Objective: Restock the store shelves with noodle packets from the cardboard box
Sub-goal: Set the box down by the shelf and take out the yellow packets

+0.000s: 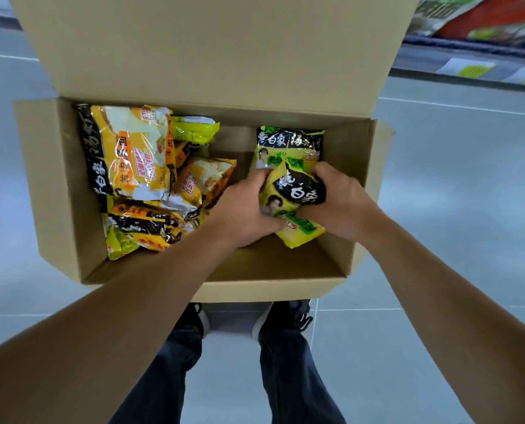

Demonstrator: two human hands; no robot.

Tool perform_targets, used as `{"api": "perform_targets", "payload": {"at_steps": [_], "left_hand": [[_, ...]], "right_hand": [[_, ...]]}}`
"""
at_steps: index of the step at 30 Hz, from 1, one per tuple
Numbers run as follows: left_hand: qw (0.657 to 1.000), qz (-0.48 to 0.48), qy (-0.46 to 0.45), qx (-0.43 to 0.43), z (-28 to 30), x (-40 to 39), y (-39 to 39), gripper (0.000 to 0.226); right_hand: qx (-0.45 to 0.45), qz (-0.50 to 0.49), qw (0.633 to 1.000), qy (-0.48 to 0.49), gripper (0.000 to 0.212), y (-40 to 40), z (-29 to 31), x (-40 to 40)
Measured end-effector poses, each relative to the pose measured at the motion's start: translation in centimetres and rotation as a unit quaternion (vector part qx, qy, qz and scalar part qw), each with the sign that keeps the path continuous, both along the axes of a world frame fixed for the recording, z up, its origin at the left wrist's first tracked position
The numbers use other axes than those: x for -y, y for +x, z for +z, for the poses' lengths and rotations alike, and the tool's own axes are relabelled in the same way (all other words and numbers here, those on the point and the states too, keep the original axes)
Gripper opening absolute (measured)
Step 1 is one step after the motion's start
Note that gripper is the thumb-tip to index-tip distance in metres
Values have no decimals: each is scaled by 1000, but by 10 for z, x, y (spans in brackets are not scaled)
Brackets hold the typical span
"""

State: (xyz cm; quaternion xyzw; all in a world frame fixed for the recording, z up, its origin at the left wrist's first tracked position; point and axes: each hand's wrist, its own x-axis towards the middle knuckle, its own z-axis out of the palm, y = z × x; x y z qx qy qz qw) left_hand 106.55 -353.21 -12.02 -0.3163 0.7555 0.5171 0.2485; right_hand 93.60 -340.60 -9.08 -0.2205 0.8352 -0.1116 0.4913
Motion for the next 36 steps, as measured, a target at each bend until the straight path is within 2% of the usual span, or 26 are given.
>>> {"api": "perform_targets", "payload": {"at_steps": [4, 5, 7, 9, 12, 14, 18, 20, 23, 26, 29, 31, 36], "left_hand": [[990, 122, 63, 37, 13, 7, 5, 63], [985, 149, 67, 54, 14, 10, 10, 56], [971, 220, 32, 89, 12, 14, 22, 47], [949, 289, -39, 118, 6, 16, 36, 46], [928, 337, -101, 123, -8, 17, 44, 43], [925, 339, -117, 123, -23, 16, 45, 41], [924, 338, -146, 107, -47, 13, 39, 41], [922, 338, -154, 111, -55, 10, 36, 41], [919, 342, -156, 119, -62, 2, 37, 42], [919, 338, -169, 114, -65, -3, 40, 41], [919, 338, -175, 104, -69, -3, 40, 42], [920, 336, -178, 100, -72, -5, 42, 43], [921, 334, -177, 89, -72, -10, 46, 40]], "right_hand": [[109, -73, 991, -38, 31, -9, 11, 10], [105, -104, 988, -53, 30, -8, 5, 12], [36, -136, 988, -64, 33, -8, -14, 18], [-41, -68, 997, -25, 41, -10, -41, 27], [-85, 88, 990, 69, 60, -19, -84, 34], [-86, 142, 982, 93, 72, -25, -117, 42], [-86, 148, 977, 129, 96, -31, -169, 45], [-133, 149, 970, 137, 94, -23, -180, 39], [-188, 123, 963, 147, 79, -6, -182, 30], [-221, 144, 956, 125, 95, 0, -189, 21], [-208, 156, 960, 106, 107, -10, -195, 25], [-228, 155, 954, 118, 99, -14, -195, 29], [-278, 161, 936, 140, 65, -5, -183, 36]]}}
